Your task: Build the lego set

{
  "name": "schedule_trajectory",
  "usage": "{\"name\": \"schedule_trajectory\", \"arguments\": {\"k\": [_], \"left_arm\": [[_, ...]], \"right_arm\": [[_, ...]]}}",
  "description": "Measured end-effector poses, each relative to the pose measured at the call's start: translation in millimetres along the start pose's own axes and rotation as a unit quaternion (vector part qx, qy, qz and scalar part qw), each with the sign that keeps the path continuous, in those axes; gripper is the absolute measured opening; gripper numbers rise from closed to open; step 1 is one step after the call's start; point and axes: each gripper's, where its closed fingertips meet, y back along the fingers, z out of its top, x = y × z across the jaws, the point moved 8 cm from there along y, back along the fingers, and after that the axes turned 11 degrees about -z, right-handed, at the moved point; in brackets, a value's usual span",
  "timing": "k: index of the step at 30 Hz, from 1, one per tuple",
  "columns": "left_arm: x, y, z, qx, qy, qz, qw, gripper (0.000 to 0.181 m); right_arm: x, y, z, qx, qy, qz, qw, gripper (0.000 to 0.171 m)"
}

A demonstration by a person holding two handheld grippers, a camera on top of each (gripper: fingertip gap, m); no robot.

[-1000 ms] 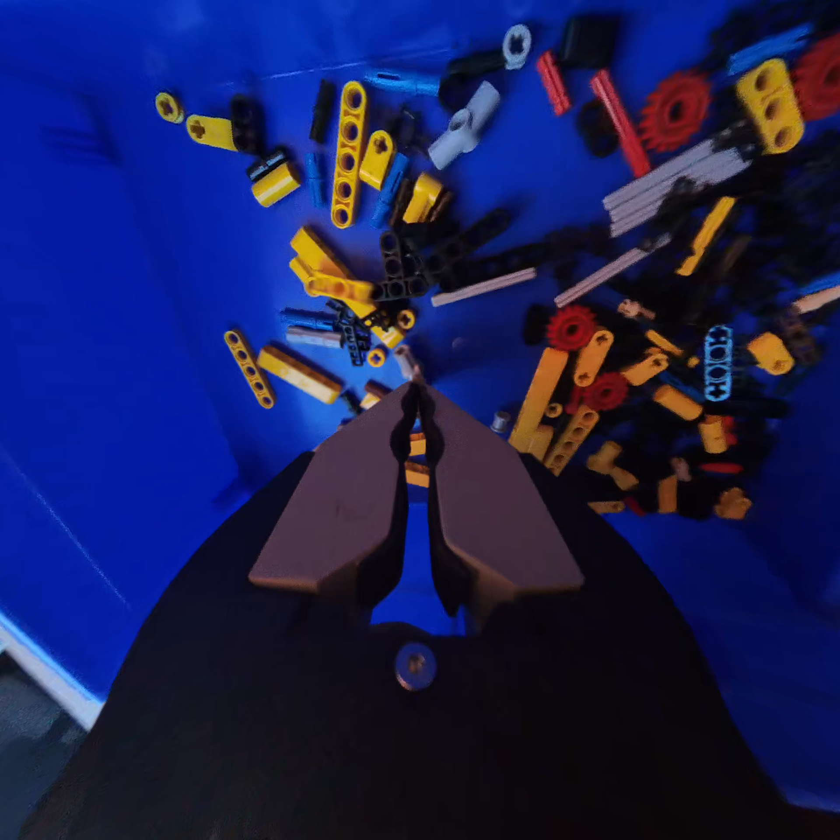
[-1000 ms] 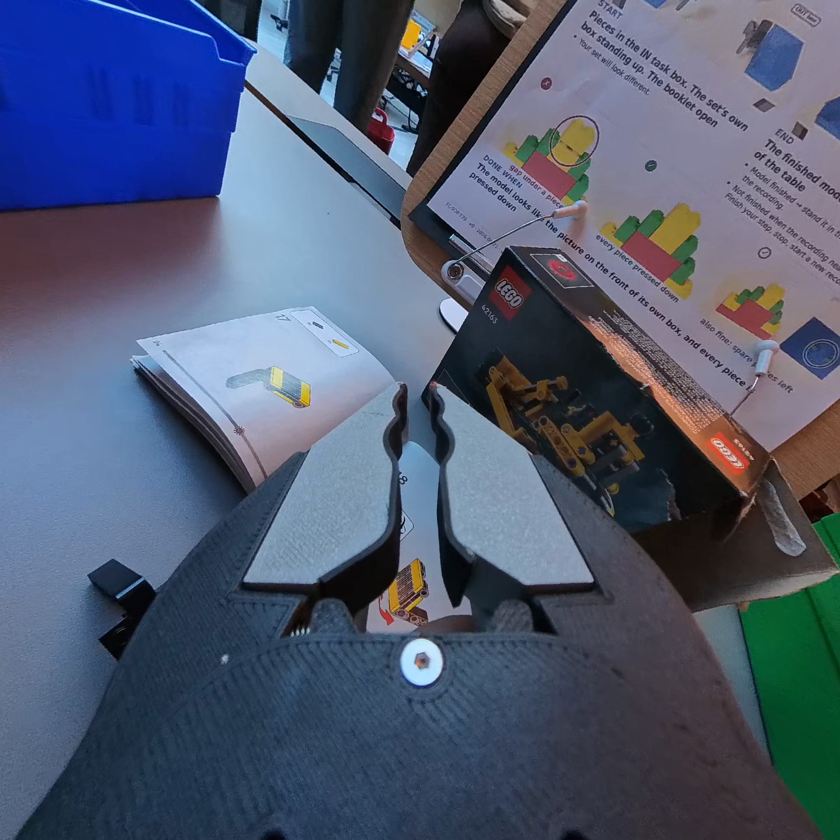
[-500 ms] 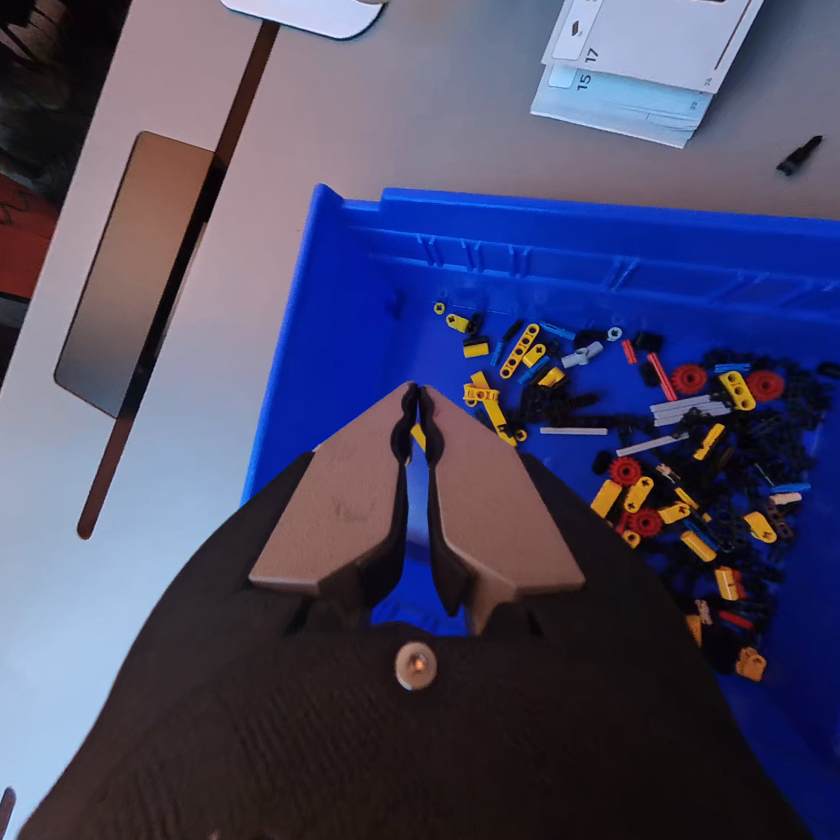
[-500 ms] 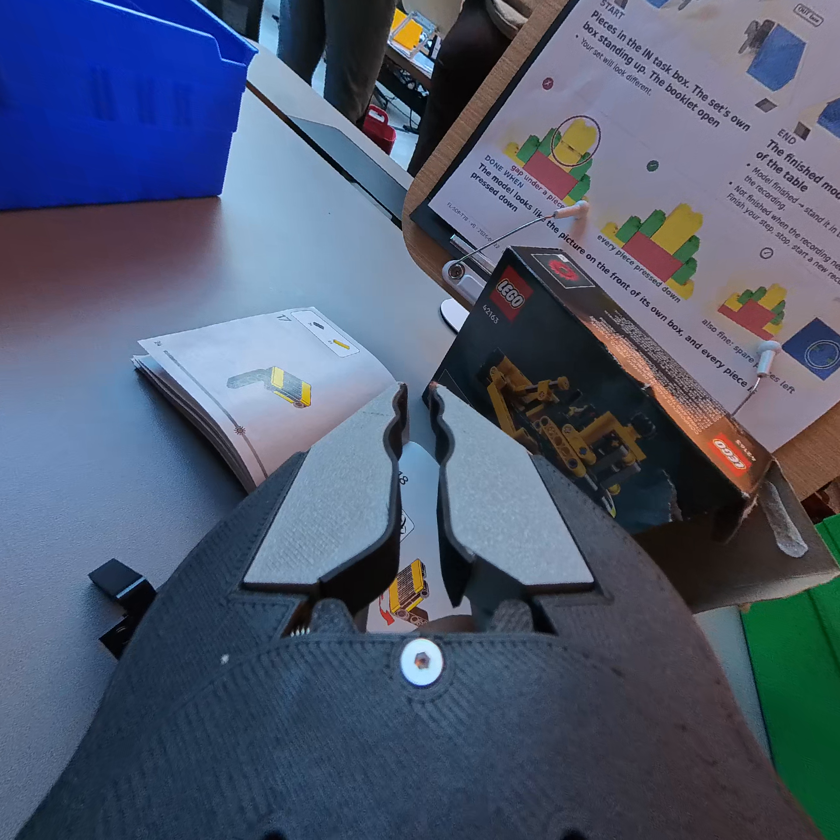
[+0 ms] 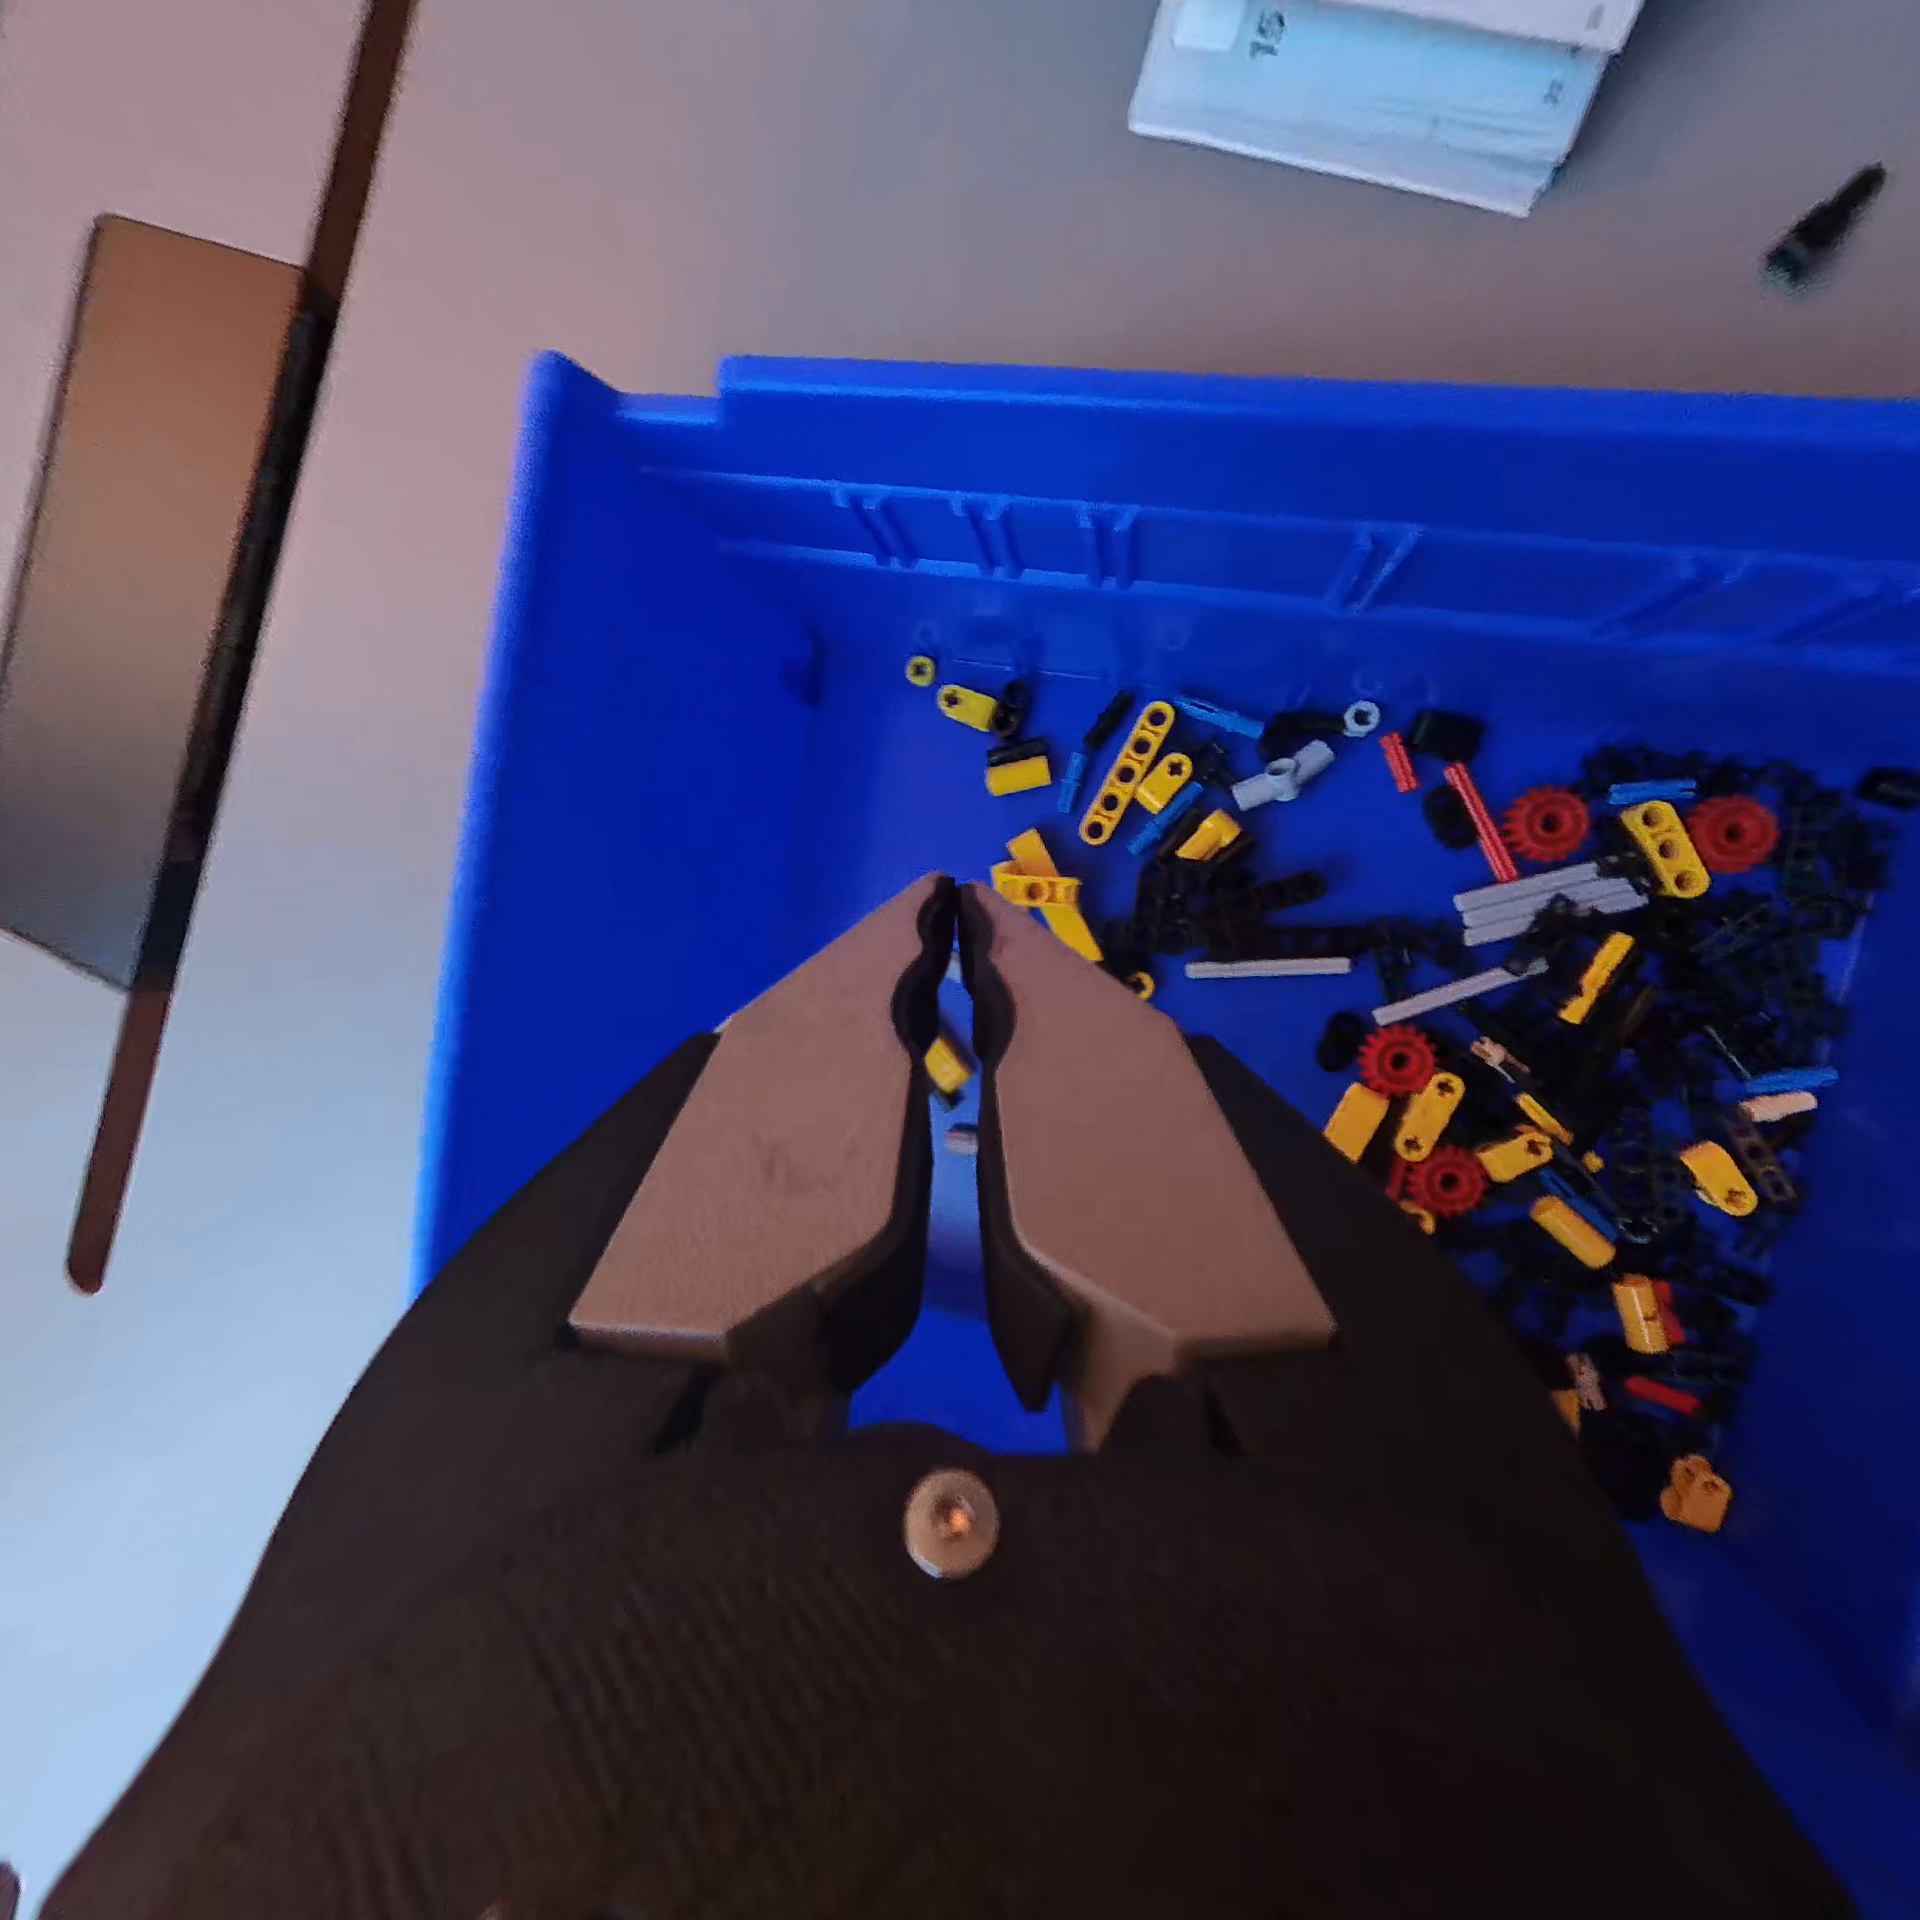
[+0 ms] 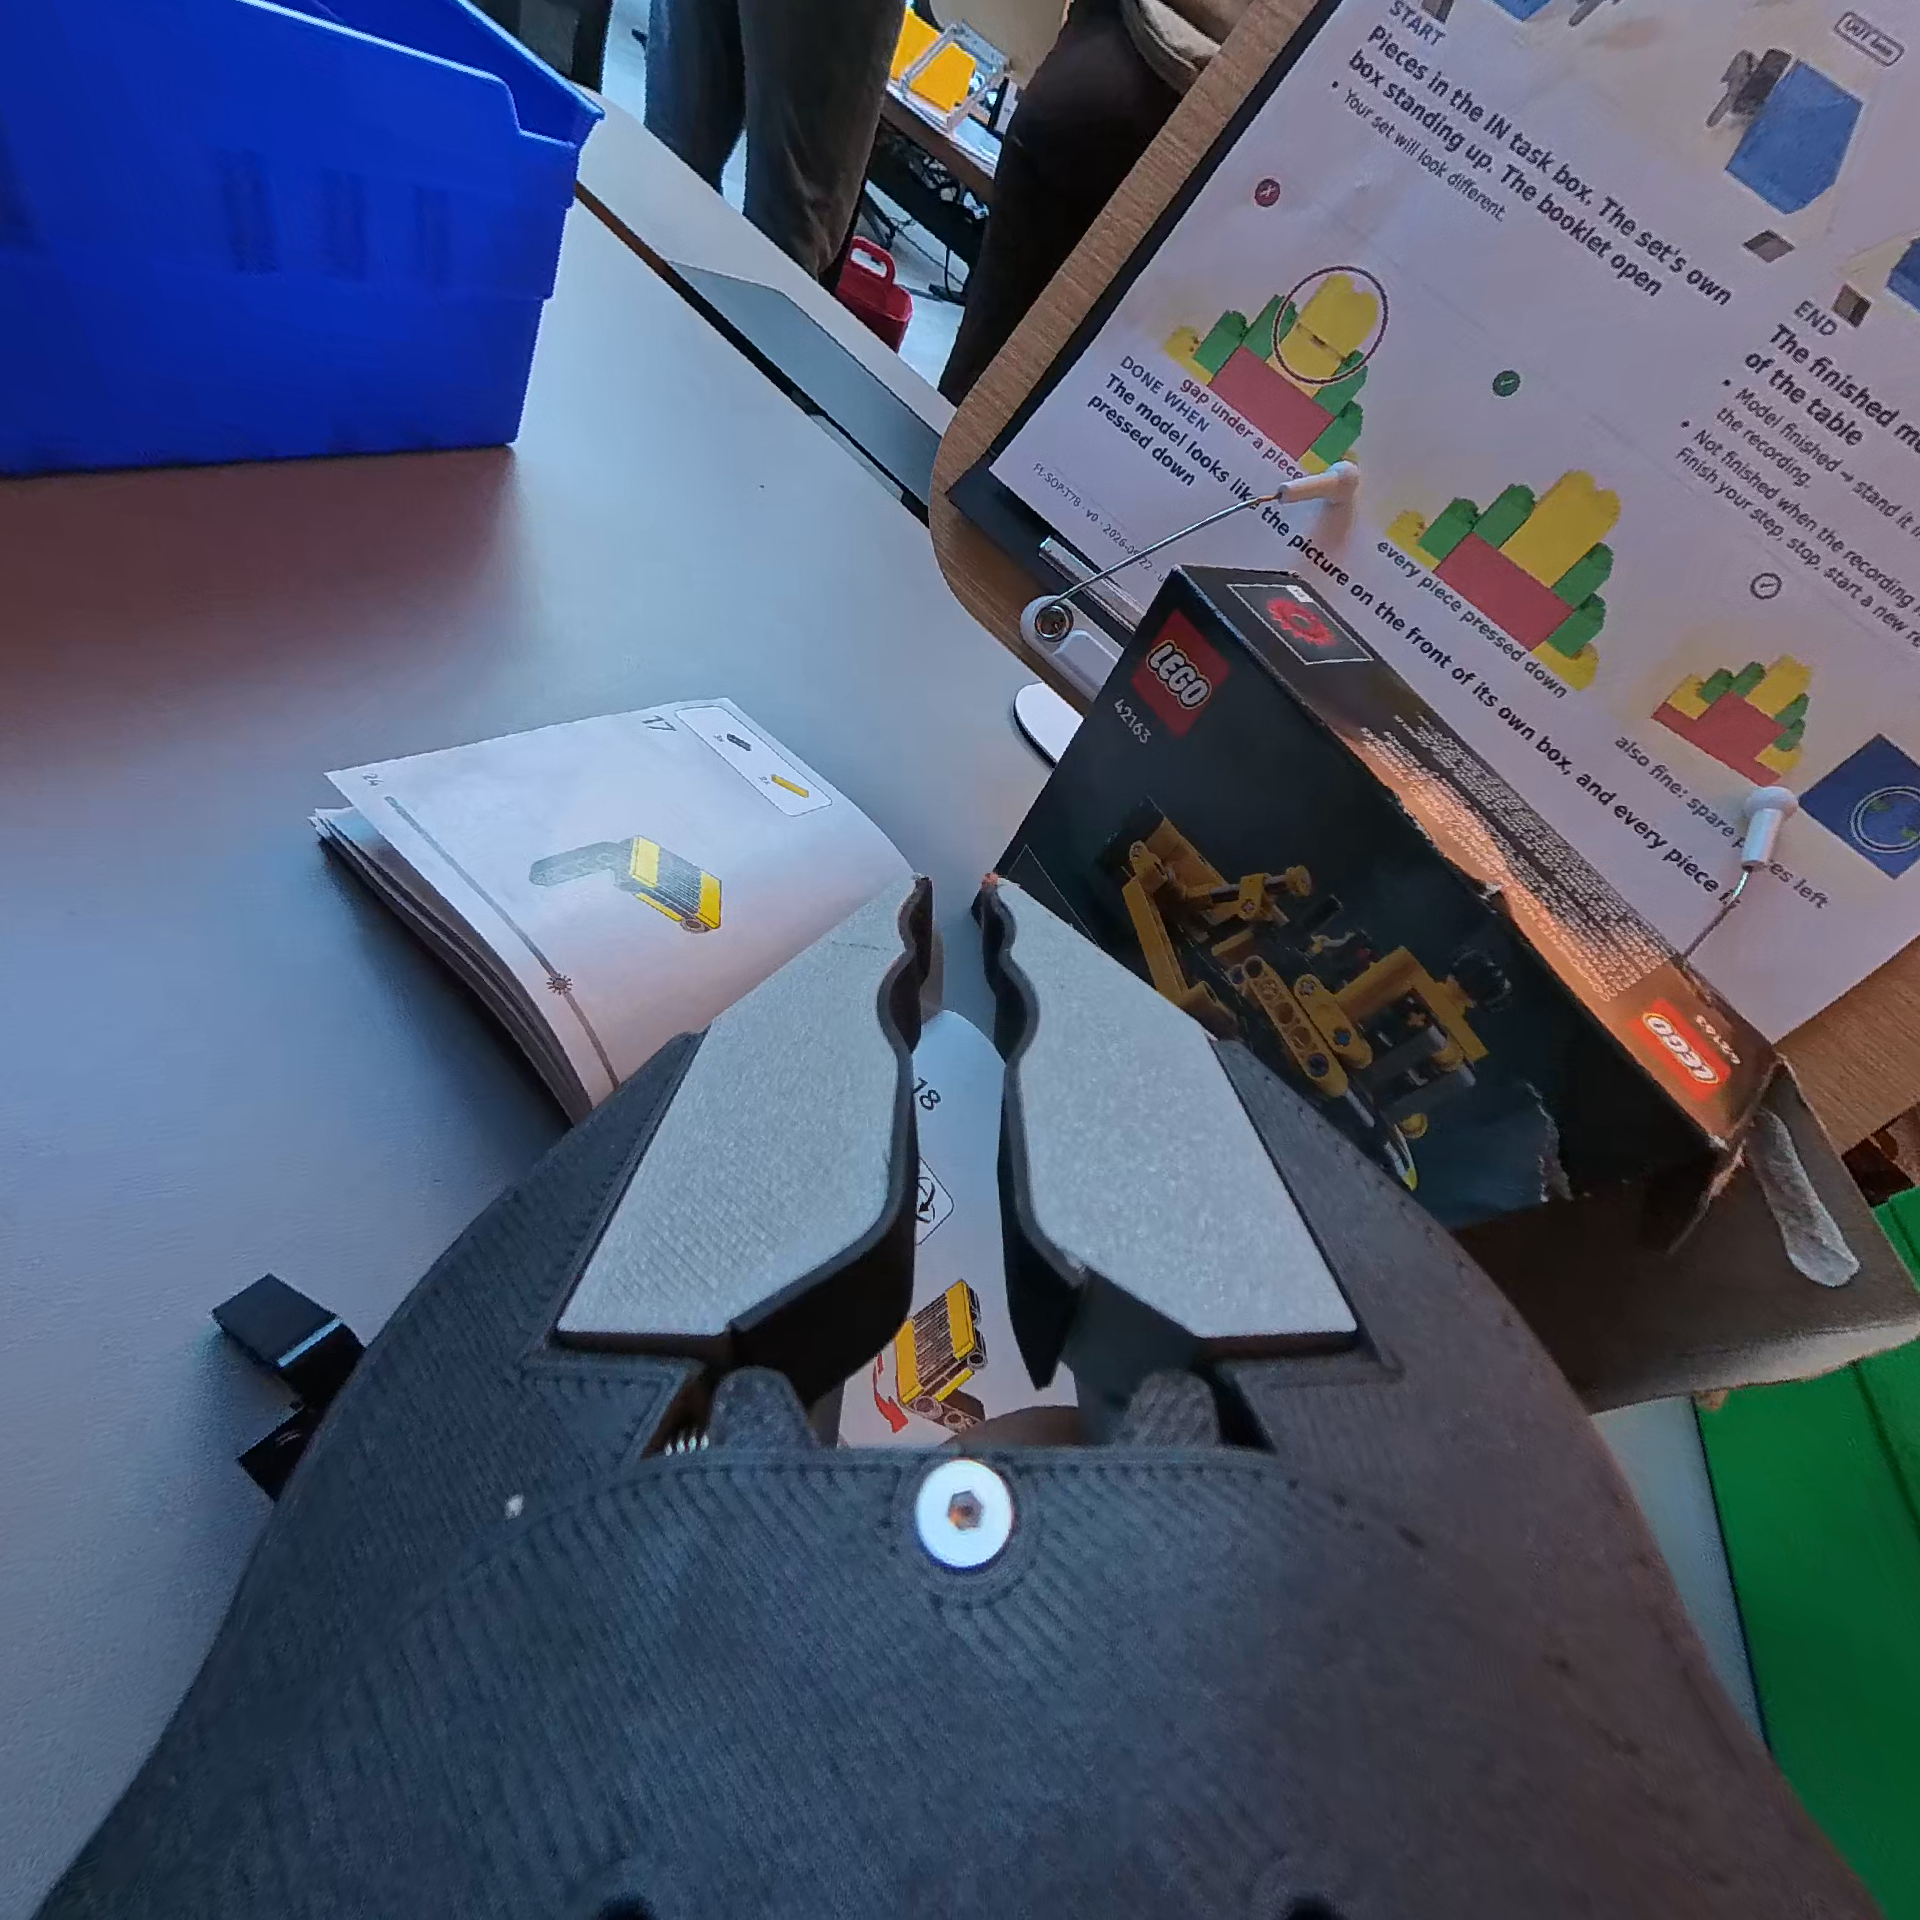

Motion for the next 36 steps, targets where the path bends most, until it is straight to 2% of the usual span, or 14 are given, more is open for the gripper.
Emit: {"name": "schedule_trajectory", "arguments": {"k": [1, 3, 6, 8, 13, 16, 18, 22, 27, 31, 36], "left_arm": [[-3.7, -7.8, 0.1, 0.012, -0.006, -0.012, 1.000, 0.000], [-10.6, -27.1, -1.9, 0.050, -0.019, -0.029, 0.998, 0.000], [-13.4, -49.7, -11.2, 0.134, -0.047, -0.005, 0.990, 0.000], [-22.3, -51.6, -16.5, 0.159, -0.057, -0.044, 0.985, 0.000], [-23.2, -49.4, -19.7, 0.177, -0.046, -0.038, 0.983, 0.000], [-30.5, -47.7, -15.4, 0.152, -0.049, -0.081, 0.984, 0.000], [-29.7, -38.9, -13.0, 0.139, -0.050, -0.082, 0.986, 0.000], [-44.1, -19.9, -16.5, 0.133, -0.093, -0.136, 0.977, 0.000], [-71.6, -15.8, -34.1, 0.197, -0.132, -0.218, 0.947, 0.000], [-89.0, -29.3, -58.2, 0.300, -0.154, -0.267, 0.903, 0.000], [-80.0, -33.3, -50.4, 0.296, -0.111, -0.254, 0.914, 0.000]], "right_arm": [[0.3, -0.1, 0.2, 0.000, 0.000, 0.001, 1.000, 0.006], [1.0, -0.2, 0.2, 0.000, 0.002, 0.002, 1.000, 0.006], [1.6, 0.1, 0.5, 0.000, 0.004, 0.003, 1.000, 0.006], [1.7, 0.5, 0.9, -0.001, 0.006, 0.002, 1.000, 0.006], [2.5, -0.4, 0.4, 0.000, 0.006, 0.005, 1.000, 0.006], [3.1, -0.7, 0.3, 0.002, 0.008, 0.005, 1.000, 0.006], [2.8, -0.4, 0.4, 0.001, 0.009, 0.004, 1.000, 0.006], [2.4, -0.6, 0.2, 0.001, 0.007, 0.005, 1.000, 0.006], [3.7, -1.1, 0.2, 0.002, 0.010, 0.005, 1.000, 0.006], [3.2, -0.3, 0.7, 0.001, 0.010, 0.003, 1.000, 0.005], [2.3, 0.7, 1.1, -0.001, 0.009, 0.001, 1.000, 0.006]]}}
